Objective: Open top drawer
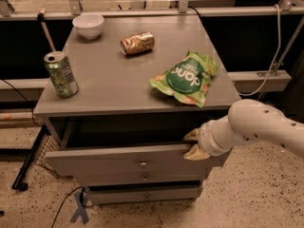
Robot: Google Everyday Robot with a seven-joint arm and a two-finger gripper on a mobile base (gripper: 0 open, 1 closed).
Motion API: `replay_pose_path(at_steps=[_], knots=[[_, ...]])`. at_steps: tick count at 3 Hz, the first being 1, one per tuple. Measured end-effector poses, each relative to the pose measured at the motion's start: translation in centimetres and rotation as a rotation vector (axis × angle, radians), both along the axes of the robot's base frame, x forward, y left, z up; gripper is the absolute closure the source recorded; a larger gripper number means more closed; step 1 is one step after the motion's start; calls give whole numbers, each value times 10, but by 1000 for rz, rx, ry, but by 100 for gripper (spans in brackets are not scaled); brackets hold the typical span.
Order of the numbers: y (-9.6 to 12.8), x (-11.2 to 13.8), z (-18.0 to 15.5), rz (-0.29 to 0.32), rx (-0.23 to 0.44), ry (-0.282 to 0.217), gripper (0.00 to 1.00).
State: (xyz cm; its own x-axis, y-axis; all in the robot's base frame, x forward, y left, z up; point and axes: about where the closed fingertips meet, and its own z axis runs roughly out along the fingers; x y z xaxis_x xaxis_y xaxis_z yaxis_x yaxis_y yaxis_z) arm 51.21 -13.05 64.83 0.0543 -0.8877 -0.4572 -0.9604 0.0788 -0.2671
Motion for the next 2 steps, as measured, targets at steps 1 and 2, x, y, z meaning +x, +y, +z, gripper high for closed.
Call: replay_pose_path(at_steps=[1, 2], knots=[[0, 0, 0, 0, 0, 0, 100], [0, 0, 1, 0, 0, 0, 100]])
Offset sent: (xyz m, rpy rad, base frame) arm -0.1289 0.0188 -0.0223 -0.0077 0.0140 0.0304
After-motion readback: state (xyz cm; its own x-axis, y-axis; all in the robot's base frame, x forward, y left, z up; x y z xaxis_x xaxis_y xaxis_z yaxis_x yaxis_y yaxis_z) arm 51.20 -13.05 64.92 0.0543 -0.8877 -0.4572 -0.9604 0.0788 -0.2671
